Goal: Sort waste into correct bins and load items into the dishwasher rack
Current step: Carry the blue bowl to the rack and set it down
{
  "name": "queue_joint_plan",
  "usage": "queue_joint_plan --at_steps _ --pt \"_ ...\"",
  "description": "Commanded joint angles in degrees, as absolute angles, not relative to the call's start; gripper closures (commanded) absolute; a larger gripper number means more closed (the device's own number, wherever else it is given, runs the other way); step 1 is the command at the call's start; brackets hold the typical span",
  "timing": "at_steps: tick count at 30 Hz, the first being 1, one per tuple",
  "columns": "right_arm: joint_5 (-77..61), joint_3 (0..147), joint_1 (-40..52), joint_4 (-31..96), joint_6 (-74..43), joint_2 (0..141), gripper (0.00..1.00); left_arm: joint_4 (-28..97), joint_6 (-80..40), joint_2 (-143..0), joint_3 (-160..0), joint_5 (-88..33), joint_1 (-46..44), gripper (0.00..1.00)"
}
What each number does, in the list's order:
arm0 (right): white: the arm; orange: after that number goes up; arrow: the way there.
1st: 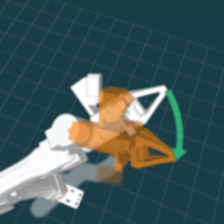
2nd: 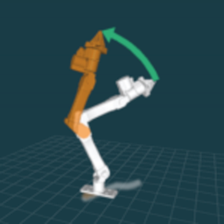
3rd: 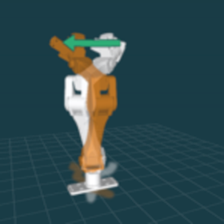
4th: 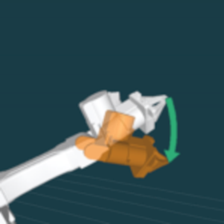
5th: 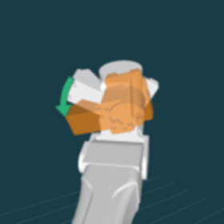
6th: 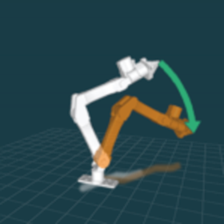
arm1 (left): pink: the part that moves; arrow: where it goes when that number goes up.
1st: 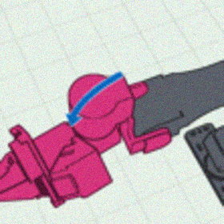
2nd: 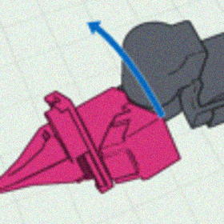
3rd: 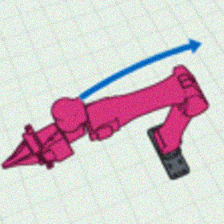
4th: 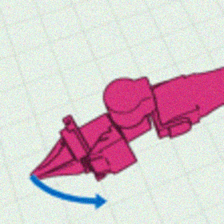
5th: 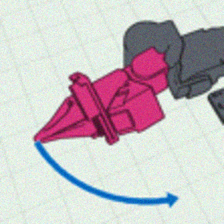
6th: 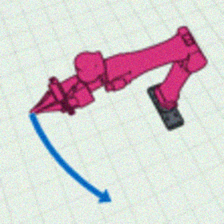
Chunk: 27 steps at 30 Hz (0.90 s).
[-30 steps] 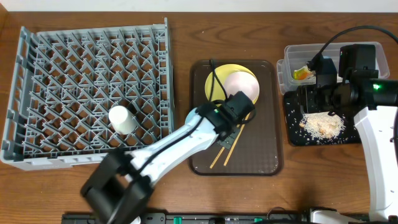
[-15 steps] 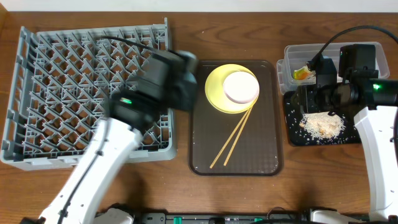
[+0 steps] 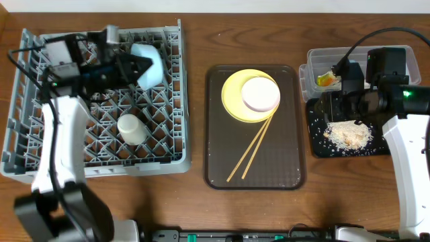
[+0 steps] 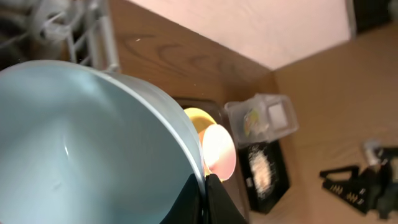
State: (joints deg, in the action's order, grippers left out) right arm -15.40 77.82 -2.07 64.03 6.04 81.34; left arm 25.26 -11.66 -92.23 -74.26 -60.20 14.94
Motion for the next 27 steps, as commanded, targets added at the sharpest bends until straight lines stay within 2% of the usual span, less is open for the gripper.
queue_joint_plan --at_steps 1,6,17,25,27 --pt "-15.3 78.0 -2.2 63.9 5.7 81.3 0.46 23.3 -15.2 -97.3 -75.1 -68.9 18.3 0.94" --pt "-15.3 78.0 -2.2 63.9 5.7 81.3 0.46 16.1 -15.4 -103.8 -75.1 -77.6 21.3 0.94" --pt "-15.3 78.0 -2.2 64.1 5.7 81.3 0.46 15.0 -15.6 -107.5 -74.8 -77.3 27.1 0.94" --pt "-15.3 78.0 -2.2 64.1 5.7 81.3 0.46 26.4 -15.0 -107.5 -74.8 -63.4 29.6 0.94" --pt "-15.3 78.0 -2.2 64.1 5.7 81.3 0.46 28.5 -13.8 -107.5 -74.8 -63.3 29.8 0.89"
